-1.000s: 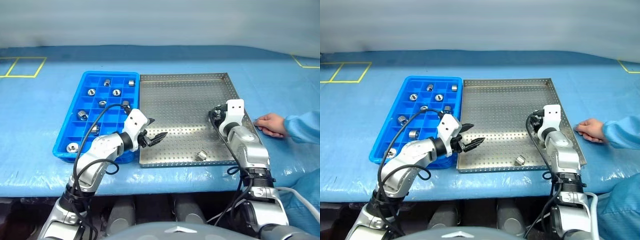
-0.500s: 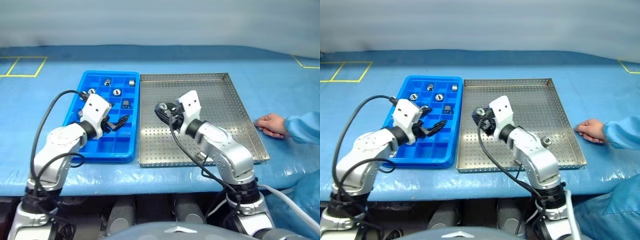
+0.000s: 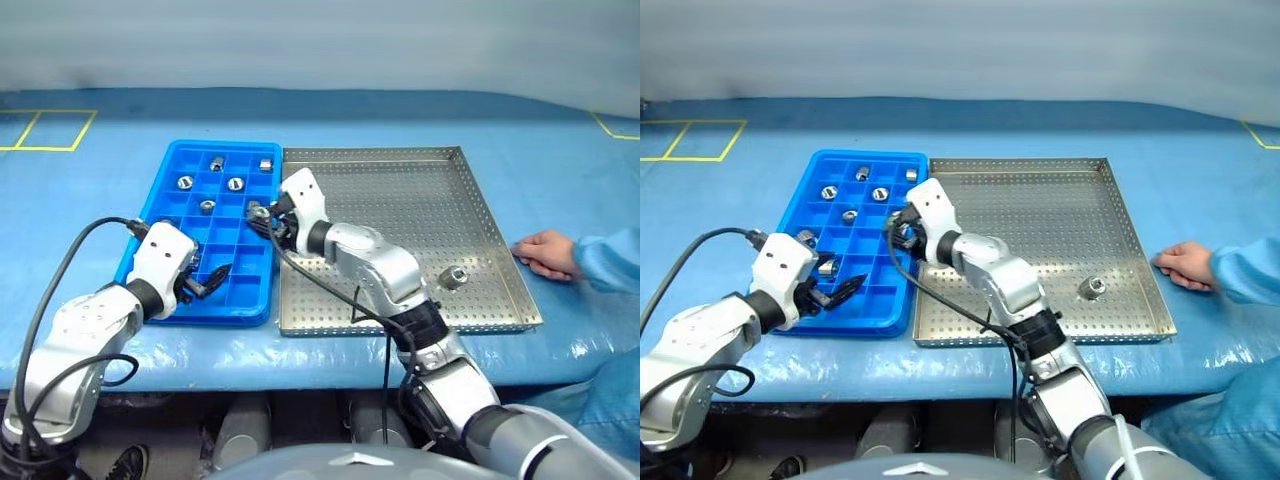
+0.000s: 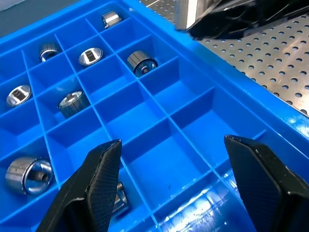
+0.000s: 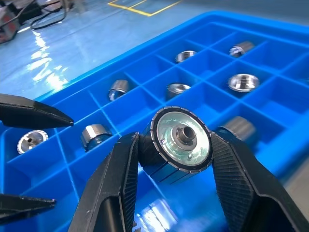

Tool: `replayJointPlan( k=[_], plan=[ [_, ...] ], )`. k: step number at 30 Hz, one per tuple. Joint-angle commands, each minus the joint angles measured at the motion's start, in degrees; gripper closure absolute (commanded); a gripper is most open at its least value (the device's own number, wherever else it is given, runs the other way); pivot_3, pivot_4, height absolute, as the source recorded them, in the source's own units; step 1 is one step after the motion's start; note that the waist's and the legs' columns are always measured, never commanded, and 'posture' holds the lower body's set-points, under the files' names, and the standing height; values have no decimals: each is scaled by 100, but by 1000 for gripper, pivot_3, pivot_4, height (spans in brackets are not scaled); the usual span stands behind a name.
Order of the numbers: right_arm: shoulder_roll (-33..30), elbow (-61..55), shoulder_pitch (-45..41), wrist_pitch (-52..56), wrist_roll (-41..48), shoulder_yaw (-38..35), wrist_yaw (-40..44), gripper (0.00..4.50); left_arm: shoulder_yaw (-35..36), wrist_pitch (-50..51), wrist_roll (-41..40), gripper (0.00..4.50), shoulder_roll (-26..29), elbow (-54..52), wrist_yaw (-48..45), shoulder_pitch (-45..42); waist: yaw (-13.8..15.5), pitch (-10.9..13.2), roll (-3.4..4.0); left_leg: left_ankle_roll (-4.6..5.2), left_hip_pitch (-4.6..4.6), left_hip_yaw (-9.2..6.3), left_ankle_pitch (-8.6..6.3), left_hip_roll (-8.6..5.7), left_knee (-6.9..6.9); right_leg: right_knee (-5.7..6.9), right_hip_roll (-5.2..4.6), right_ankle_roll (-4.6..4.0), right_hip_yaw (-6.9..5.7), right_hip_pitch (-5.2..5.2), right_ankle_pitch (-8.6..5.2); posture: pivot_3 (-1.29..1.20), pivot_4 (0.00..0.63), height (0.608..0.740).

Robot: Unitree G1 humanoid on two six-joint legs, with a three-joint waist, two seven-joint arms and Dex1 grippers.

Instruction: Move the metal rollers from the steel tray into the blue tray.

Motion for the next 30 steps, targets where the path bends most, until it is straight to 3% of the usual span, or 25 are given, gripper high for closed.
replayJointPlan(
  k=[1, 5, 17, 23, 30],
  plan=[
    [206, 436, -270, -432, -131, 84, 202, 2622, 385, 86, 94, 801, -170, -295, 383, 35, 101, 0, 0, -4, 4, -1, 2, 0, -9, -1, 0, -3, -1, 1, -1, 215, 150, 740],
    [384, 1153, -533, -916, -306, 14, 238, 2622, 952, 289, 56, 801, -832, -155, 1068, -200, 231, 0, -2, -11, 5, -9, 6, -1, -19, -6, -1, -19, -11, 3, 1, 251, 150, 740],
    [423, 2260, -1071, -1223, -440, -369, 476, 2622, 809, 391, -14, 801, -934, -310, 1168, -143, 357, -2, -8, -38, 8, -19, 22, -1, -36, -6, 2, -25, -19, 3, 1, 270, 150, 740],
    [467, 1870, -855, -1368, -485, -496, 300, 637, 596, 401, 9, 801, -924, -96, 1193, -319, 360, -2, -8, -40, 8, -20, 23, -1, -38, -5, 2, -26, -20, 3, 1, 249, 150, 740],
    [86, -146, -83, -985, -536, -700, -199, 637, -59, 161, -107, 801, -1209, 174, 1087, -763, 388, -2, -8, -41, 5, -23, 24, -2, -38, -11, 0, -25, -21, 5, 1, 193, 150, 740]
  ],
)
